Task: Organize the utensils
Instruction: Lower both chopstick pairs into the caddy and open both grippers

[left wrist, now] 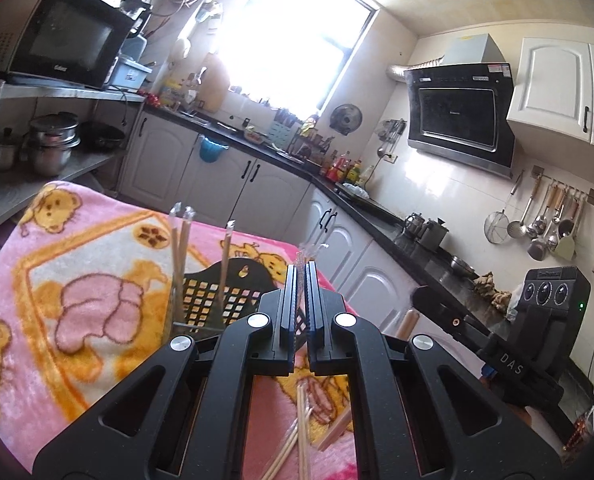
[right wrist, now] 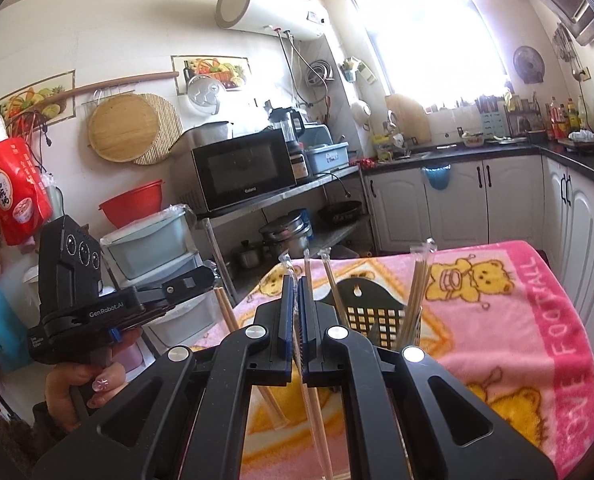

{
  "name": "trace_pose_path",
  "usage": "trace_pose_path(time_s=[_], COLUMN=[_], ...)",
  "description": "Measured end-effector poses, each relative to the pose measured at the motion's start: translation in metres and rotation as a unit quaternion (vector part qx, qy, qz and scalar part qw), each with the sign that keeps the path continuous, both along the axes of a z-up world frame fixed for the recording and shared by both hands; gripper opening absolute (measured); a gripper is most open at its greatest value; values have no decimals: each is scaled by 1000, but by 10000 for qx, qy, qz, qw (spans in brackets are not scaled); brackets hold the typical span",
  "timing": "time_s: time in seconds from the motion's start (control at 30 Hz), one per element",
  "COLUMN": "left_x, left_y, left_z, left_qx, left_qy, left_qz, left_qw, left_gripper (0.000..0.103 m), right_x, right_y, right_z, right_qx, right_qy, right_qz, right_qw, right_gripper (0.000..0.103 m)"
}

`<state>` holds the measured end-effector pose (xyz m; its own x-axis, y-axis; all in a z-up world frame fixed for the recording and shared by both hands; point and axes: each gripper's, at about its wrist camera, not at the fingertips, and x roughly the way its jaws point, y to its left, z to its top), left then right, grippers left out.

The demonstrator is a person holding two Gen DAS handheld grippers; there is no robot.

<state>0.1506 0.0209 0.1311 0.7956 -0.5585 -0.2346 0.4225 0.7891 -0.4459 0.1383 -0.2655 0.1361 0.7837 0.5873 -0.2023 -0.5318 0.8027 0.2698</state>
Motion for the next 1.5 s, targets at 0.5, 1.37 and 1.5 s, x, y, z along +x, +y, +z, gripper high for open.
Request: trace_pose_path(time_s=[0.5,1.37,1.5], left_x=[13,56,65], left_y=[-3,-10,-9], left_z=[39,76,73], left_qx=[-12,60,128], left_qy=[-440,-927,-938], left_qz=[-56,415,544], left_qw=[9990,9948,9940], left_gripper=[2,2,2], right_x=[19,76,91], right_y=[-3,5,6], right_z=[27,71,71], right_qx=[25,273,323], right_qy=[-253,-617,-520], right_qz=[-45,-267,-318], right_qw=[9997,9974,9976], right_gripper=[3,3,3])
